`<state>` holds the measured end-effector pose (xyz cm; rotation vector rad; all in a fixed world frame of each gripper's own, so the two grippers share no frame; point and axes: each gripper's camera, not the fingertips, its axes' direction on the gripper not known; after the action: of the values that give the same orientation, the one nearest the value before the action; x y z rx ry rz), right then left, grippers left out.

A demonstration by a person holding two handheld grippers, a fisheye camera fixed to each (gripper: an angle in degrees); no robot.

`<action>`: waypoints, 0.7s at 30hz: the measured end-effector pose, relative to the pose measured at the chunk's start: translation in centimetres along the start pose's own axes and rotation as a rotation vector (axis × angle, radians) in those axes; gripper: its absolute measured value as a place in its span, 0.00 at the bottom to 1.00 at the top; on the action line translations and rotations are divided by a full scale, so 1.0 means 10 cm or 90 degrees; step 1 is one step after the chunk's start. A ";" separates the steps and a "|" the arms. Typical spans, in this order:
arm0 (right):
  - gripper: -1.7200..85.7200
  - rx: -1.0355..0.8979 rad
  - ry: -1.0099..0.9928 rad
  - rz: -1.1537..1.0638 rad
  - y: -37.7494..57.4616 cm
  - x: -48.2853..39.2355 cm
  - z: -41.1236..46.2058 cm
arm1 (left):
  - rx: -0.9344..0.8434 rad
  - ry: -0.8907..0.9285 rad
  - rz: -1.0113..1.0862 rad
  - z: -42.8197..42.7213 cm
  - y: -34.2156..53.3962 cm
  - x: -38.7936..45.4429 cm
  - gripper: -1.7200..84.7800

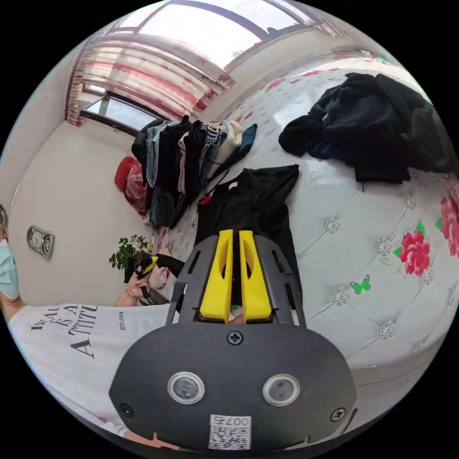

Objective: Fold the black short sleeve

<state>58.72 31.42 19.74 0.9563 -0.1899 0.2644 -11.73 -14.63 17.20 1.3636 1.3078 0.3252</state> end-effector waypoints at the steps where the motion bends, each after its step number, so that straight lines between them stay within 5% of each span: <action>1: 0.02 0.030 -0.033 0.019 -0.03 0.08 -0.16 | 0.011 0.021 0.005 -0.14 -0.04 0.01 0.01; 12: 0.02 0.049 -0.130 0.087 0.44 0.53 -0.69 | 0.024 0.088 -0.034 -0.74 0.11 -0.42 0.01; 17: 0.02 0.059 -0.128 0.048 -0.28 0.51 -0.52 | 0.056 0.146 -0.042 -0.54 -0.88 -0.55 0.02; 21: 0.04 0.075 -0.040 0.030 -1.17 0.47 -0.12 | 0.134 0.052 -0.027 -0.27 -1.61 -0.66 0.05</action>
<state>66.85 26.64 11.22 1.0784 -0.2567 0.2908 -24.01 -23.11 7.94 1.5089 1.4704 0.2200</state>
